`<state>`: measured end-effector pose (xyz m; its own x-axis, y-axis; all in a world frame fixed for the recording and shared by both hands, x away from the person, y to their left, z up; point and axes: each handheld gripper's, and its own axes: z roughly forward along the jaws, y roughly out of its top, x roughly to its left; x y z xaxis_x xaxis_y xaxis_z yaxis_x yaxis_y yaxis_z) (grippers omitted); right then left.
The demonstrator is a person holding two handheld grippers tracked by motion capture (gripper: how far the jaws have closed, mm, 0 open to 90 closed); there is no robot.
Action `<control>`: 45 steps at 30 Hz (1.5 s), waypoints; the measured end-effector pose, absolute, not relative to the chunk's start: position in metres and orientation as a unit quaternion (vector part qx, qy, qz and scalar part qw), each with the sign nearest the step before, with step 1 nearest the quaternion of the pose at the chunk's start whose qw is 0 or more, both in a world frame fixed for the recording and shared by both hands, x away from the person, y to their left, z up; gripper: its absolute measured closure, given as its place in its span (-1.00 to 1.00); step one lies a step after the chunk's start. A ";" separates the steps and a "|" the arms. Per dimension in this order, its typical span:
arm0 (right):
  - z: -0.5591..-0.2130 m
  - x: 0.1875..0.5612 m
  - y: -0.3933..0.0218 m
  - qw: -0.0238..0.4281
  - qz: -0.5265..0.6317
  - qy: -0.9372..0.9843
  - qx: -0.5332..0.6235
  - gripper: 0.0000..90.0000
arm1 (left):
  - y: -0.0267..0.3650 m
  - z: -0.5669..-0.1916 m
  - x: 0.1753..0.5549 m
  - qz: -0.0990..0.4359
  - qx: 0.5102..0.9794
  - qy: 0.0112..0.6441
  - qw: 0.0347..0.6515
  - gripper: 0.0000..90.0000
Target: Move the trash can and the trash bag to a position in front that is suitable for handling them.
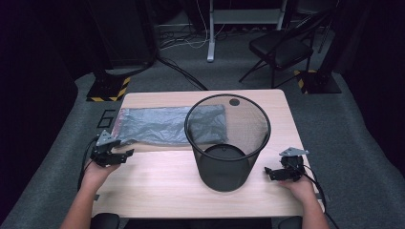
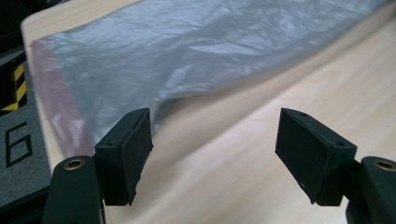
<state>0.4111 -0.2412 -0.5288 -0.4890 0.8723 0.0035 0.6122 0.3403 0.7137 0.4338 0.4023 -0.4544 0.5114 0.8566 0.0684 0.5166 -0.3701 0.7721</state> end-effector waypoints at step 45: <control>-0.529 0.411 -0.241 0.191 0.336 0.796 0.466 -1.00 | 0.360 -0.470 0.411 0.073 0.863 0.363 0.344 0.96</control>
<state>0.4108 -0.2412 -0.5287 -0.4926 0.8702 0.0080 0.6131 0.3405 0.7129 0.4107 0.3595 -0.4705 0.7260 0.6765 -0.1238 0.5757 -0.4994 0.6474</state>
